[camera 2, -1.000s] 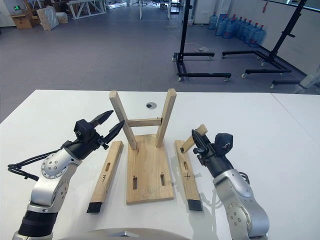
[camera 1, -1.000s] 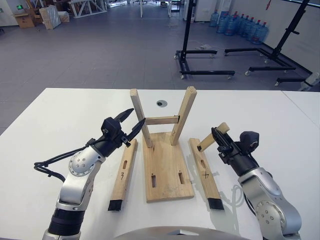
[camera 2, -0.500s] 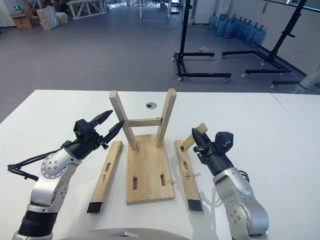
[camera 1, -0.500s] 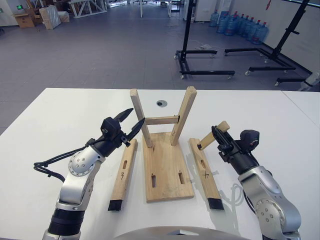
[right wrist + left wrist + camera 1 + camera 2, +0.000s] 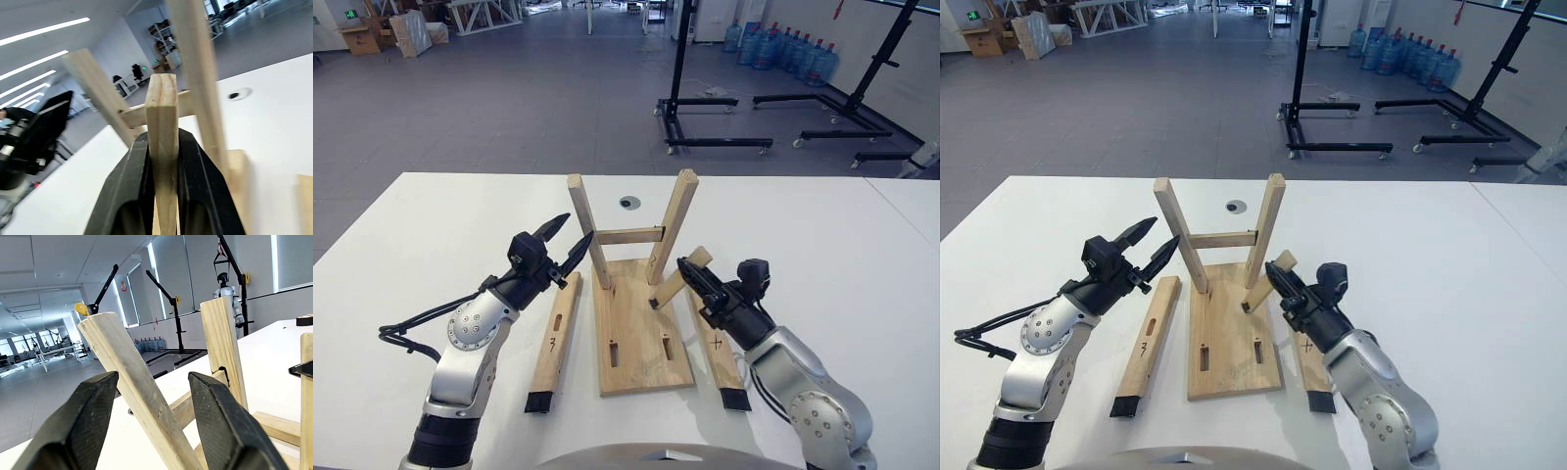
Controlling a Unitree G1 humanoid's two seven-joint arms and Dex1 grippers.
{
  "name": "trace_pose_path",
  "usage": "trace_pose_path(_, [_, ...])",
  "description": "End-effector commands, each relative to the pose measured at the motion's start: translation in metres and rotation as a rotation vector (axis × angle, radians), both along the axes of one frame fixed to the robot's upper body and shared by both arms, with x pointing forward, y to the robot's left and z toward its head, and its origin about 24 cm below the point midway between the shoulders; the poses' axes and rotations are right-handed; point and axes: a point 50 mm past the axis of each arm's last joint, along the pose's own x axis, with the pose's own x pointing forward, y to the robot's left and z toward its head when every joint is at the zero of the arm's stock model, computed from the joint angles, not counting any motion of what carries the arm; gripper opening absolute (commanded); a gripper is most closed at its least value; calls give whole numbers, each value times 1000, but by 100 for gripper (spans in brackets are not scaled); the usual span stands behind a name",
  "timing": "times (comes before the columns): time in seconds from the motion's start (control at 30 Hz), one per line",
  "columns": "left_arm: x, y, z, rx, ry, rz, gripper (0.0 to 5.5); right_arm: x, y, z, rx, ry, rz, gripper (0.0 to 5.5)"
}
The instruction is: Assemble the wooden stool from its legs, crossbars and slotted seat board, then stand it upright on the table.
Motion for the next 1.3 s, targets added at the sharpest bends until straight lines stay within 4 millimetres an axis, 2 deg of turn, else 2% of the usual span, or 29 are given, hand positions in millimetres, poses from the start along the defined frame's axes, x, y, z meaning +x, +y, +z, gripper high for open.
trace_pose_path(0.03, [-1, 0, 0, 9, -3, 2, 262, -22, -98, 22, -91, -11, -49, 38])
trace_pose_path(0.07, [-1, 0, 0, 9, -4, 1, 262, -25, -111, 28, -103, -22, -60, 38])
trace_pose_path(0.27, [2, -1, 0, 16, -3, -21, 262, -25, -127, 29, -83, -20, -35, 38])
trace_pose_path(0.57, [4, -2, 1, 24, -6, -34, 262, -27, -112, 20, -47, -13, -31, 38])
trace_pose_path(0.77, [5, -1, 0, 24, -6, -30, 262, -21, -102, 10, -142, -39, -94, 38])
trace_pose_path(0.97, [5, -1, -1, 22, -2, -27, 262, -25, -89, -1, -159, -13, -111, 38])
trace_pose_path(1.13, [6, -1, 0, 29, 0, -38, 262, -24, -88, -12, -158, 33, -173, 38])
trace_pose_path(1.3, [7, -1, 1, 31, -4, -44, 262, -25, -90, -14, -134, 40, -190, 38])
